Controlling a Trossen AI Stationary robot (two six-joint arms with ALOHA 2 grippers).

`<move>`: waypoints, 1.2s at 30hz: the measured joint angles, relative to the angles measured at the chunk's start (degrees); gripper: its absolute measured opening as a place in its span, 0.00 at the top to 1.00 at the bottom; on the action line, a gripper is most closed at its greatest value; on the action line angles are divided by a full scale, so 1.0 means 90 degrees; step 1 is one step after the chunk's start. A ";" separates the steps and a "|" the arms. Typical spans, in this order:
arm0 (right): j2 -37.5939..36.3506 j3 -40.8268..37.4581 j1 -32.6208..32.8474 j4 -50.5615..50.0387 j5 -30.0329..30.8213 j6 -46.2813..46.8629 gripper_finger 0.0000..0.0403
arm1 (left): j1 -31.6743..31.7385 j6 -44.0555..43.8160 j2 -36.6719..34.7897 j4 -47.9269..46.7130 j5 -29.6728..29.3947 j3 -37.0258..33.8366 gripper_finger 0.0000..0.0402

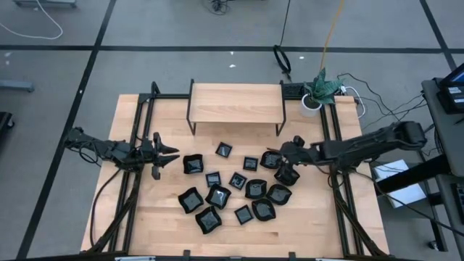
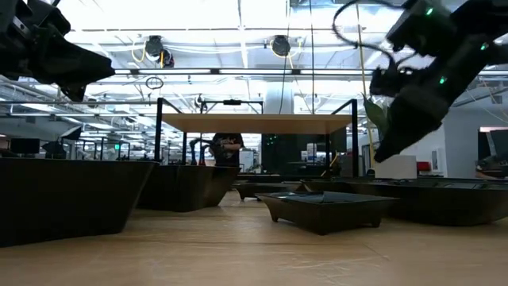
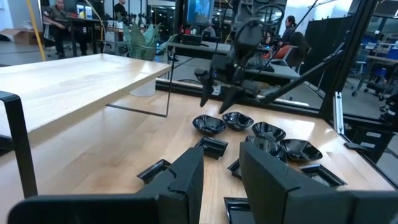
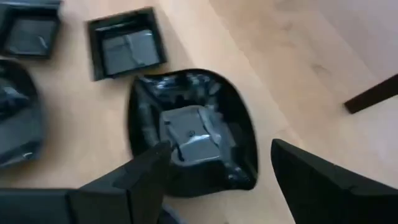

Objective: Pick & Place Mini shaped plates
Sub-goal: Put the leaf-shaped plate on the shelf

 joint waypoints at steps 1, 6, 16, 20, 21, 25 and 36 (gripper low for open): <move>0.0079 0.0004 -0.0085 0.0057 0.0008 -0.0043 0.35 | -0.0002 0.0000 0.0000 0.0019 0.0000 0.0000 0.74; 0.0396 0.0005 -0.0748 0.0030 -0.0019 -0.0228 0.36 | 0.0000 0.0000 0.0000 0.0016 0.0002 0.0000 0.74; 0.1044 0.0008 -0.1648 0.0646 -0.1343 -0.0820 0.39 | 0.0000 -0.0002 0.0000 0.0017 0.0002 0.0000 0.74; 0.1055 0.0008 -0.1625 0.0648 -0.1343 -0.0856 0.45 | 0.0000 -0.0002 0.0000 0.0015 0.0002 0.0000 0.74; 0.1055 0.0008 -0.1605 0.0641 -0.1347 -0.0856 0.47 | 0.0000 -0.0002 0.0000 0.0017 0.0002 0.0000 0.74; 0.1053 0.0008 -0.1541 0.0651 -0.1341 -0.0858 0.60 | 0.0000 -0.0002 0.0000 0.0017 0.0002 0.0000 0.74; 0.1048 0.0008 -0.1540 0.0718 -0.1343 -0.0856 0.96 | 0.0000 0.0000 0.0000 0.0015 0.0002 0.0000 0.74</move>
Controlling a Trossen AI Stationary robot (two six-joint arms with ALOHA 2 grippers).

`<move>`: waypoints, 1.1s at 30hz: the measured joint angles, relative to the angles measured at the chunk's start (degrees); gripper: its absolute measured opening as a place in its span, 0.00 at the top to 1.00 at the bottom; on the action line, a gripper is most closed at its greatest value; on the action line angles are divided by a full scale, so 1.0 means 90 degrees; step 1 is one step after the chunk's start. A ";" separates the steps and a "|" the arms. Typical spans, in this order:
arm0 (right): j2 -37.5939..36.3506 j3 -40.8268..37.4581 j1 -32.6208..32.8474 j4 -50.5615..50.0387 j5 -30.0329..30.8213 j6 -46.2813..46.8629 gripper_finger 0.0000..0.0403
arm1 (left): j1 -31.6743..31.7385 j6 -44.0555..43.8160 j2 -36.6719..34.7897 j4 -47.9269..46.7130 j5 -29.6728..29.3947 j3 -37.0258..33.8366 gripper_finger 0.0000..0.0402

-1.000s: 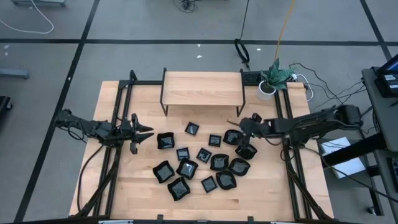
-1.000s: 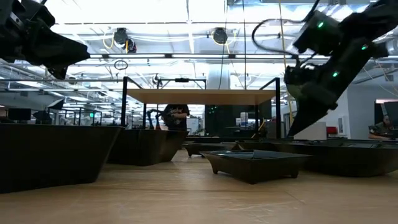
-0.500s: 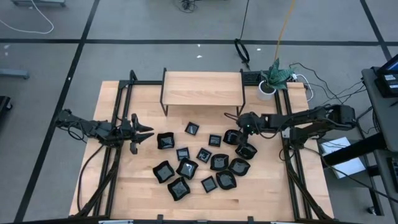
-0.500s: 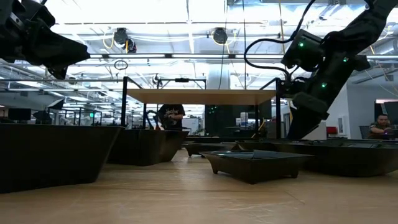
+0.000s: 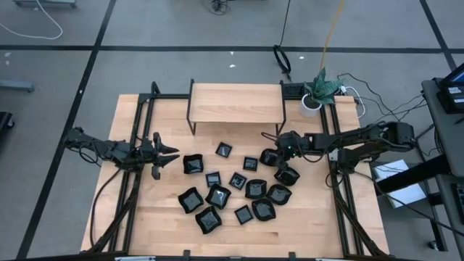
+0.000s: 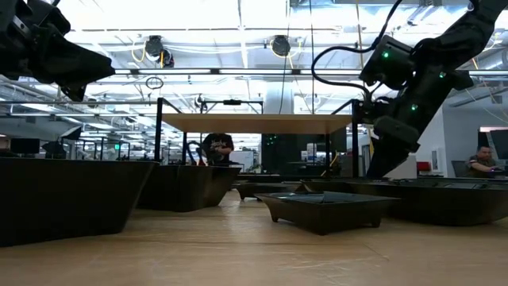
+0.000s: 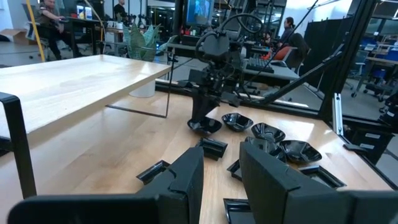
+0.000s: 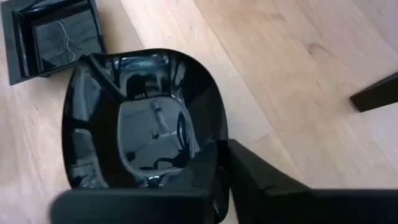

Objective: Pick & Place Mini shaped plates
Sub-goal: Put the leaf-shaped plate on the shelf

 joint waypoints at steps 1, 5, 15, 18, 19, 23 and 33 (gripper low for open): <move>0.0000 0.0003 0.0000 0.0009 -0.0002 -0.0002 0.98 | -0.0002 -0.0002 0.0000 0.0000 0.0000 0.0000 0.74; 0.0000 0.0004 0.0000 0.0016 -0.0006 0.0008 0.98 | 0.0000 -0.0001 0.0000 0.0000 0.0000 0.0000 0.74; -0.0618 0.0002 0.0006 0.0362 -0.1041 0.0093 1.00 | -0.0002 -0.0002 -0.0002 0.0002 0.0000 0.0000 0.74; -0.0909 0.0002 0.0046 0.0630 -0.1145 0.0166 1.00 | -0.0002 -0.0002 -0.0002 0.0004 0.0000 0.0000 0.74; -0.1011 0.0002 0.0080 0.0662 -0.1145 0.0168 1.00 | 0.0000 0.0000 -0.0002 0.0003 0.0002 0.0000 0.74; -0.1376 0.0000 0.0194 0.0997 -0.1153 0.0170 1.00 | 0.0000 -0.0002 0.0000 0.0000 0.0000 0.0000 0.74; -0.1487 0.1858 -0.0087 0.0068 -0.1149 -0.0240 1.00 | 0.0000 -0.0002 -0.0002 0.0004 0.0001 0.0000 0.74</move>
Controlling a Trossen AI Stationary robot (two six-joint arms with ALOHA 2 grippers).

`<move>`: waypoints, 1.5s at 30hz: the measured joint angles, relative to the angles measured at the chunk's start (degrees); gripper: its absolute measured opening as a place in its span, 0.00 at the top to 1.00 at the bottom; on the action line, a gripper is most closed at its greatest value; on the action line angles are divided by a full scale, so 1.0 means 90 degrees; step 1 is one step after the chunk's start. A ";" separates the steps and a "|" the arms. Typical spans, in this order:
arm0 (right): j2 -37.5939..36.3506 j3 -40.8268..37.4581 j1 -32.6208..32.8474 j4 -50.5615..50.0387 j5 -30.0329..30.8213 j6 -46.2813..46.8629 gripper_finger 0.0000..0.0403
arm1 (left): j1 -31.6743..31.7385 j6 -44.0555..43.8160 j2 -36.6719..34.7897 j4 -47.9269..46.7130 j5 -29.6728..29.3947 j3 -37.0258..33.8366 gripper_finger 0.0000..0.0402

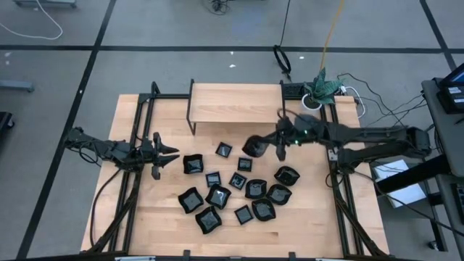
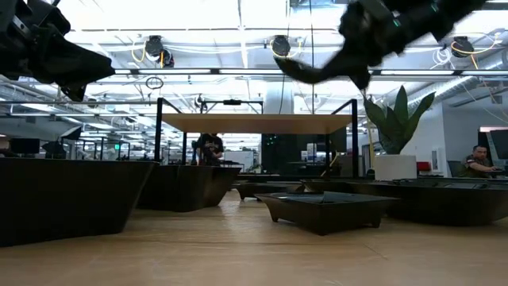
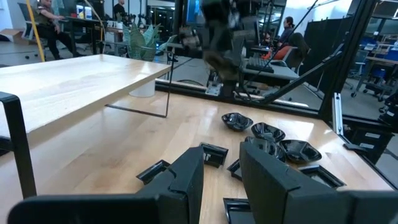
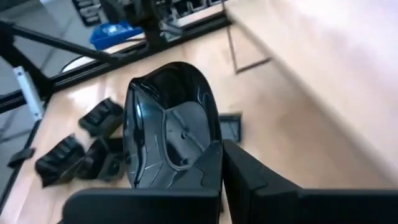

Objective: Pick & Place Mini shaped plates
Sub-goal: Put the leaf-shaped plate on the shelf, then stack the leaf-shaped plate on top of the other leaf-shaped plate on the shelf

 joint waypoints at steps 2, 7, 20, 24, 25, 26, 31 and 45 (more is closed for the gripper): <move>0.0163 0.0725 -0.0190 -0.0842 0.0006 -0.0270 1.00 | -0.0002 0.0002 0.0000 -0.0006 -0.0001 0.0000 0.74; 0.0679 0.2446 -0.1044 -0.2602 0.0753 -0.0574 1.00 | -0.0002 0.0001 0.0000 -0.0003 0.0000 0.0000 0.74; 0.1892 0.3210 -0.3105 -0.3719 0.0338 -0.0571 1.00 | -0.0001 0.0001 0.0002 -0.0001 -0.0001 0.0000 0.74; 0.2005 0.3210 -0.3133 -0.3757 0.0333 -0.0759 1.00 | -0.0001 0.0002 0.0002 -0.0001 -0.0001 0.0000 0.74; 0.2019 0.3210 -0.3133 -0.3788 0.0333 -0.0794 1.00 | 0.0000 0.0001 0.0000 -0.0001 -0.0001 0.0000 0.74; 0.2019 0.3210 -0.3133 -0.3814 0.0340 -0.0806 1.00 | 0.0000 0.0000 0.0001 -0.0001 -0.0001 0.0000 0.74; 0.2019 0.3210 -0.3133 -0.3817 0.0342 -0.0803 1.00 | -0.0001 0.0001 0.0000 -0.0001 -0.0001 0.0000 0.74; 0.1998 0.3209 -0.3098 -0.3803 0.1159 -0.0935 0.81 | -0.0001 0.0001 0.0000 -0.0001 -0.0001 0.0000 0.74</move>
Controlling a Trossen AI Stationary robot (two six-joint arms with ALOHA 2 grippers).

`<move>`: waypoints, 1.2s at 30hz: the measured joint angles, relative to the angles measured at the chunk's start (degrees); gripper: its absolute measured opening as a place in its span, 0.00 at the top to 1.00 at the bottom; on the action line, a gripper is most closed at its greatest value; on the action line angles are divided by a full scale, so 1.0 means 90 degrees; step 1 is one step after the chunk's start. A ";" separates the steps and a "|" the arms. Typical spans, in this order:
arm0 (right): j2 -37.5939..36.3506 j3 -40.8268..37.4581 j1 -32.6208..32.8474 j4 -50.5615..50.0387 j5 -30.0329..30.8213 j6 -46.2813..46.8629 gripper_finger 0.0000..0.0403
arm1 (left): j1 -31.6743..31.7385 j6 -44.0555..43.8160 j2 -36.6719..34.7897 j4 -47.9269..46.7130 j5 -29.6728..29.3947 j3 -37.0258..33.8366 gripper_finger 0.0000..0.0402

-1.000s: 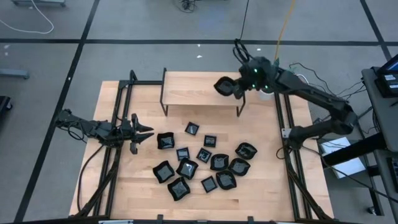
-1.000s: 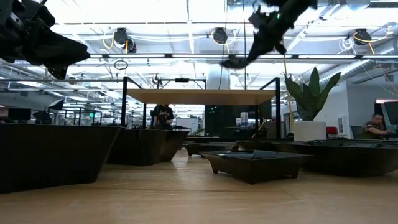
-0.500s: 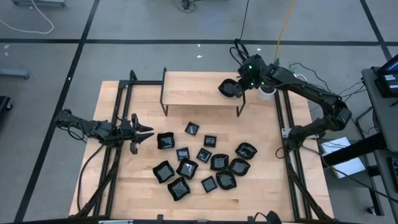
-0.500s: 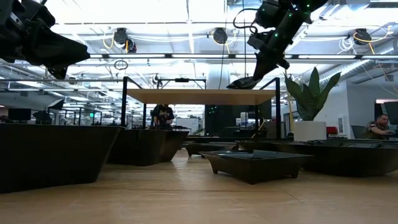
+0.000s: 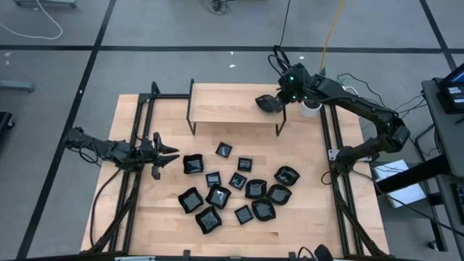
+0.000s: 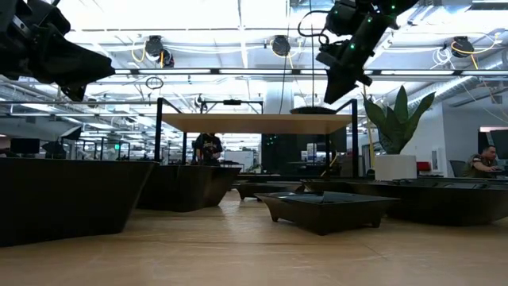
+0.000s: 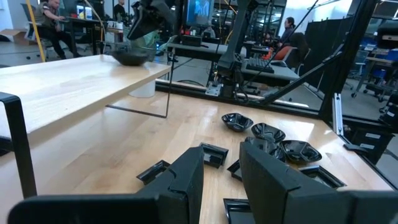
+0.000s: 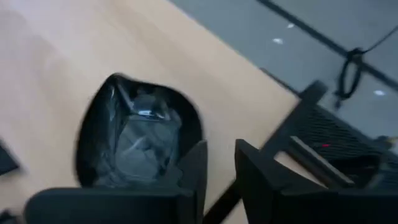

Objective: Pick & Place Mini shaped plates
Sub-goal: Stack the leaf-shaped plate on top of the other leaf-shaped plate on the shelf

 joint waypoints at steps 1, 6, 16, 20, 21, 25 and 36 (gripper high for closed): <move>-0.0037 -0.0003 0.0014 0.0002 0.0066 -0.0047 0.80 | 0.0000 0.0000 0.0001 0.0000 0.0000 0.0000 0.74; -0.0367 -0.0003 0.0312 0.0032 0.0403 -0.0203 0.73 | 0.0001 -0.0001 0.0000 0.0000 -0.0002 0.0000 0.74; -0.1399 -0.0003 0.2225 -0.0849 0.0544 -0.0341 0.61 | -0.0001 0.0001 0.0000 0.0000 -0.0002 0.0000 0.74; -0.1462 -0.0063 0.3383 -0.1508 0.0951 -0.0162 0.60 | 0.0000 -0.0001 0.0001 0.0000 -0.0002 0.0000 0.74; -0.1458 -0.0127 0.3669 -0.1679 0.1078 -0.0111 0.60 | -0.0001 -0.0001 0.0002 -0.0002 -0.0002 0.0000 0.74; -0.1454 -0.0577 0.4633 -0.2047 0.1162 0.0378 0.60 | 0.0001 -0.0001 0.0002 0.0000 0.0000 0.0000 0.74; -0.1448 -0.2870 0.5858 -0.1009 0.1137 0.2178 0.60 | -0.0001 -0.0001 0.0001 0.0000 -0.0002 0.0000 0.74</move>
